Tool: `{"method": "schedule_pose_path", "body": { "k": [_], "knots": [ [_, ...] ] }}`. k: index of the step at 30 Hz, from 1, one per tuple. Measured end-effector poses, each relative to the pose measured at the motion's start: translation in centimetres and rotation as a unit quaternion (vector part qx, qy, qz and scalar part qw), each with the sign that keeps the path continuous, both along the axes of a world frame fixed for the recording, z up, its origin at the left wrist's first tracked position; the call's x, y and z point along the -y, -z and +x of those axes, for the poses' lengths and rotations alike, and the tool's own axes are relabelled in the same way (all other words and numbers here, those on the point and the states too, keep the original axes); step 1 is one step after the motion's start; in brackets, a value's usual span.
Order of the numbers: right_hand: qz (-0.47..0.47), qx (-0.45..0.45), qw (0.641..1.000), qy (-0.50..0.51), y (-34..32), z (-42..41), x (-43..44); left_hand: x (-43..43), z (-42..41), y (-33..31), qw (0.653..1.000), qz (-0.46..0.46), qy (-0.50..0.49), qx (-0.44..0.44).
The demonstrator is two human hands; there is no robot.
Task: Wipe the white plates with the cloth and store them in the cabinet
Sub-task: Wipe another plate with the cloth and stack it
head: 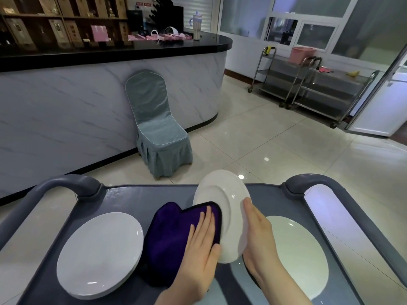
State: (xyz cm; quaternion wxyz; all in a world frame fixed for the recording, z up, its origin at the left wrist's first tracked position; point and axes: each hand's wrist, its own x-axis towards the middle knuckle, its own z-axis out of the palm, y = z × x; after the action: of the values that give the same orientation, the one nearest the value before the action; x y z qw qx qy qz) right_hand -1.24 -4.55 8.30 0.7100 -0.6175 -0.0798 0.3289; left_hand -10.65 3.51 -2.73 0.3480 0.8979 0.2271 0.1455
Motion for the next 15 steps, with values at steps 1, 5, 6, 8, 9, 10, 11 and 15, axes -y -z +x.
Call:
{"method": "schedule_pose_path", "body": {
  "k": [1,5,6,8,9,10,11,15],
  "knots": [
    [-0.006,-0.004,1.0,-0.005,0.1,-0.5,0.1,0.3,0.2,-0.7,1.0,-0.004,0.008,0.018],
    [-0.012,-0.022,1.0,-0.016,0.9,-1.7,0.5,-0.9,0.9,-2.5,0.996,-0.046,-0.012,0.079],
    [-0.004,-0.017,1.0,-0.014,1.0,-1.6,0.4,-1.5,0.9,-2.5,0.995,-0.057,-0.028,0.079],
    [0.011,-0.008,1.0,-0.002,1.0,-1.2,0.1,-2.3,0.6,-2.1,0.992,-0.081,-0.051,0.076],
    [0.021,-0.006,1.0,0.004,0.7,-1.0,0.0,-2.5,0.4,-1.6,0.991,-0.093,-0.058,0.072],
    [0.027,0.005,1.0,0.007,0.8,-0.6,-0.2,-2.9,0.1,-1.1,0.992,-0.098,-0.062,0.057],
    [0.025,0.02,0.999,0.016,0.7,-0.4,-0.4,-3.3,-0.4,-0.6,0.993,-0.097,-0.067,0.03],
    [-0.029,0.223,0.974,-0.016,1.4,0.1,-0.8,-5.3,-1.9,-0.3,0.977,-0.129,-0.169,0.03]
  ]
}}
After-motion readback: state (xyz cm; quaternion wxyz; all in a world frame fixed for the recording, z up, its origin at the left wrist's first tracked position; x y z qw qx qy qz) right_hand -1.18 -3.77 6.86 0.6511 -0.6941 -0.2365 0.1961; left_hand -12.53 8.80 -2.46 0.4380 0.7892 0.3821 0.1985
